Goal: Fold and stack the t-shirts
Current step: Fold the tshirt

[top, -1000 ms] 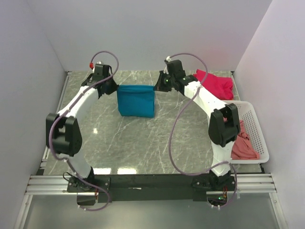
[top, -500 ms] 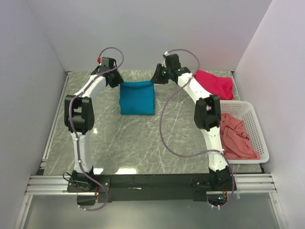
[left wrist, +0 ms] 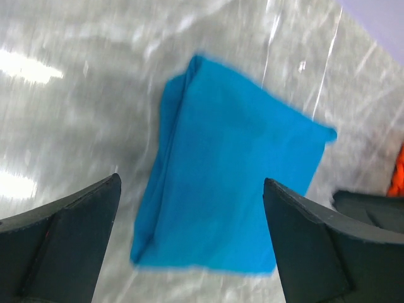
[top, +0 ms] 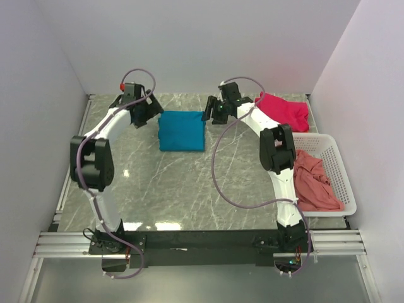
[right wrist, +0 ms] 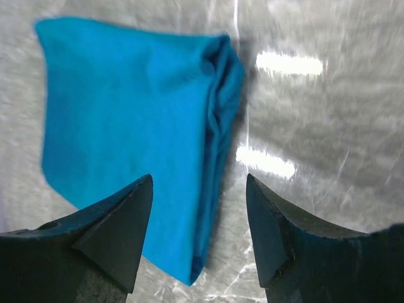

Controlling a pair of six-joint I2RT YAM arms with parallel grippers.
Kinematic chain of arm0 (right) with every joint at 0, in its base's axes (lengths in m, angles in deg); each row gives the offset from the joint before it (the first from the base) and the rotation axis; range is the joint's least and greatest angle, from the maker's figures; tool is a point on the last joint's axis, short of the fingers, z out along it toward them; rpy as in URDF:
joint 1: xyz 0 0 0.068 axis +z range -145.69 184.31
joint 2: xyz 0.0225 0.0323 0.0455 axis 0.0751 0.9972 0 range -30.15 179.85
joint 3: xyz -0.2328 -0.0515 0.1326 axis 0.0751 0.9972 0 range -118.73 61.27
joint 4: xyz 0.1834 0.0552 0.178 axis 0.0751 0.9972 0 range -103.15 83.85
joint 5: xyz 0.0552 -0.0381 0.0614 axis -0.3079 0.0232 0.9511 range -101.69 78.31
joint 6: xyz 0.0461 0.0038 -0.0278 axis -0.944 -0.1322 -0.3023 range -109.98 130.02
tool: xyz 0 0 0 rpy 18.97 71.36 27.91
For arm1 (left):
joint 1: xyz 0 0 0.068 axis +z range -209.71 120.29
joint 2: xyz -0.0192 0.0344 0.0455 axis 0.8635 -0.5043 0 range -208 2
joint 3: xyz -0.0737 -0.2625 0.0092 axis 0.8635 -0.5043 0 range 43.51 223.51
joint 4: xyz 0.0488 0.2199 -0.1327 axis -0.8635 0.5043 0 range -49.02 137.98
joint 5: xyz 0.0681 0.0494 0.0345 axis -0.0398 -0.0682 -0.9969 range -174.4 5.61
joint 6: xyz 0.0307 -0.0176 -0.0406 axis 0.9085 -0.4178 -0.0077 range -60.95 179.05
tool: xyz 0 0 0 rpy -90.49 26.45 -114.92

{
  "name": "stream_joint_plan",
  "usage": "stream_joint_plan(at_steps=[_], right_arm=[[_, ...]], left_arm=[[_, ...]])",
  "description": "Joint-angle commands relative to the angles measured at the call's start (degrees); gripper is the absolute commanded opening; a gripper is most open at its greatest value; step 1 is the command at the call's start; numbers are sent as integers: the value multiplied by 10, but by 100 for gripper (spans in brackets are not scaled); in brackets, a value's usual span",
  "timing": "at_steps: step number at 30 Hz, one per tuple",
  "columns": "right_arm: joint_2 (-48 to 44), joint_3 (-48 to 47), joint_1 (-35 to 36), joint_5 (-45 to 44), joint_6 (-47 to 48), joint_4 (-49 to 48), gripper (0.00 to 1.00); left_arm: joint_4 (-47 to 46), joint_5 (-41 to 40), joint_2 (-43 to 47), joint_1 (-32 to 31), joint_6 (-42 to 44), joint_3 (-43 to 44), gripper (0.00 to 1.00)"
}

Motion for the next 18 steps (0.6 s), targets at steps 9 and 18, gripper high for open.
stream_joint_plan(at_steps=[9, 18], right_arm=[[21, -33, 61, -86, -8, 64, 63], [58, -78, 93, -188, -37, 132, 59]], left_arm=[[-66, 27, 215, -4, -60, -254, 99], [-57, 9, 317, -19, -83, -361, 99]])
